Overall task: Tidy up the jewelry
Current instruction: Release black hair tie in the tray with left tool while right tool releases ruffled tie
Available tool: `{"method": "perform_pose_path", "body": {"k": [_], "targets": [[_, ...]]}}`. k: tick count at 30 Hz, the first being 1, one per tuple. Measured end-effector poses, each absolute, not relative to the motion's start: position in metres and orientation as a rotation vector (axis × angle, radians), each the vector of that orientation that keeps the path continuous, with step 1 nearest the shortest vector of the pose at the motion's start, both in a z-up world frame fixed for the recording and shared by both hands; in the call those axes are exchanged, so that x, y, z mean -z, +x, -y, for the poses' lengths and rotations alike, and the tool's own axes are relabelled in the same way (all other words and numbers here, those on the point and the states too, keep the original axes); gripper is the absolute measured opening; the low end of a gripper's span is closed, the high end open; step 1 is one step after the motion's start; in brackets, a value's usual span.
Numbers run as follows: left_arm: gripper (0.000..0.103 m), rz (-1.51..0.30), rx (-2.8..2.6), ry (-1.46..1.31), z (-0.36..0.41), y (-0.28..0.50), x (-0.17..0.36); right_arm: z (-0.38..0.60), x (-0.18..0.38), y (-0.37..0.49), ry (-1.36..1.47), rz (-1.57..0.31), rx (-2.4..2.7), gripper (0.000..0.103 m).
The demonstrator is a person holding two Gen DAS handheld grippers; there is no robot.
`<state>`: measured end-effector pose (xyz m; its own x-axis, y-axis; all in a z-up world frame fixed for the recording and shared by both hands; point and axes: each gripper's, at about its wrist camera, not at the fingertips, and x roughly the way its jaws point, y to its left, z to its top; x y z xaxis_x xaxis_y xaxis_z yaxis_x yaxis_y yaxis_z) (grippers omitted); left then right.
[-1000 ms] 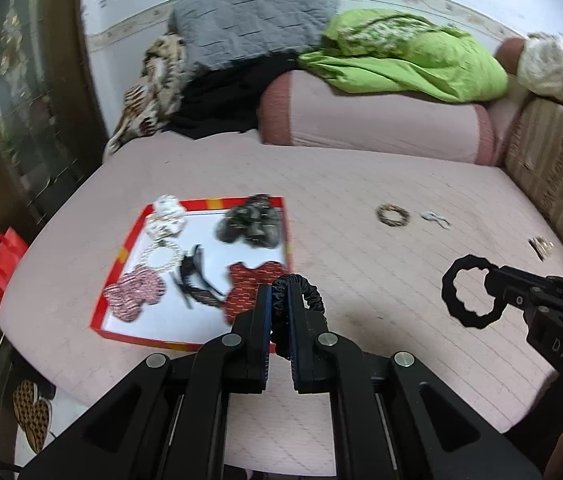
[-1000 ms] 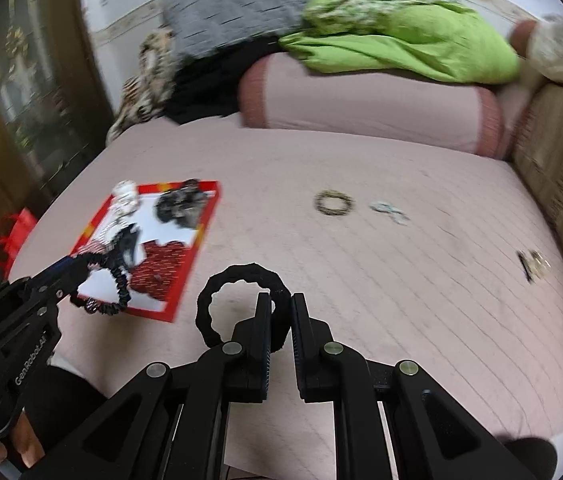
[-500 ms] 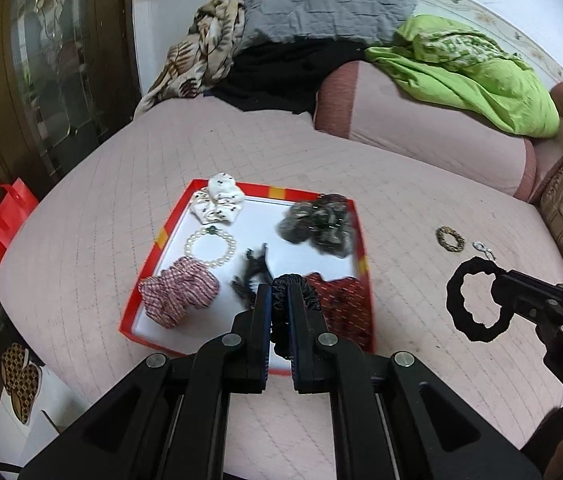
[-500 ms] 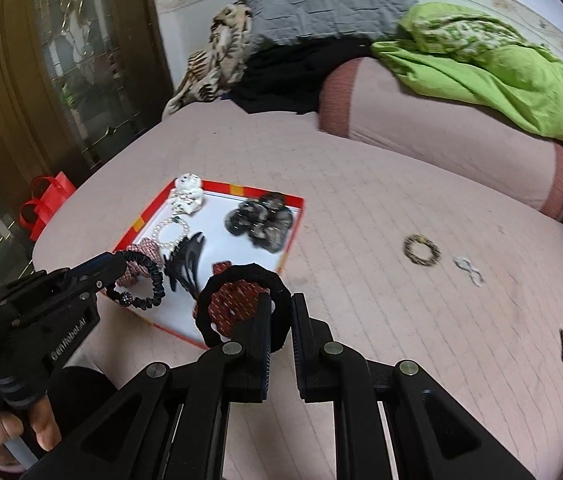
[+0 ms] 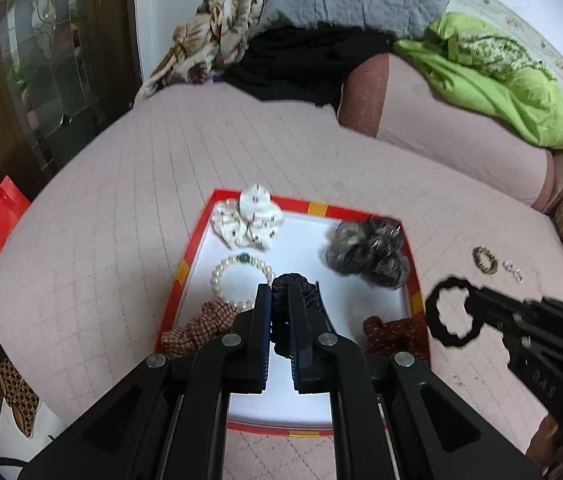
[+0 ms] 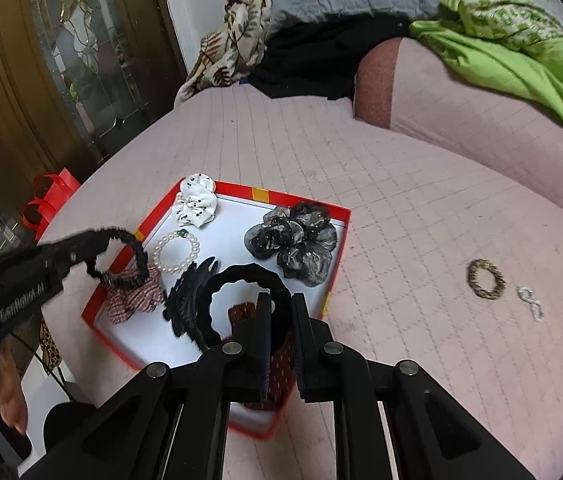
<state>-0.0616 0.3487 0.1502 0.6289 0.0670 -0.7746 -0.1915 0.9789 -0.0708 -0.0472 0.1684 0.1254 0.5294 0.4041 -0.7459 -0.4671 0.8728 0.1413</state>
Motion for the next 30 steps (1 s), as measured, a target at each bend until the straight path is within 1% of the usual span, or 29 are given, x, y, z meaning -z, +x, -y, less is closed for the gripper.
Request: {"method": "perform_pose_path", "body": {"k": [15,30], "targets": [[0.008,-1.006,-0.187,-0.095,-0.341,-0.066,-0.073,-0.216,-0.062,0.007,-0.100,-0.967,-0.533,0.011],[0.008,-1.030,-0.198,-0.096,-0.339,-0.059,-0.054,-0.218,-0.042,0.023,-0.112,-1.003,-0.503,0.012]]}}
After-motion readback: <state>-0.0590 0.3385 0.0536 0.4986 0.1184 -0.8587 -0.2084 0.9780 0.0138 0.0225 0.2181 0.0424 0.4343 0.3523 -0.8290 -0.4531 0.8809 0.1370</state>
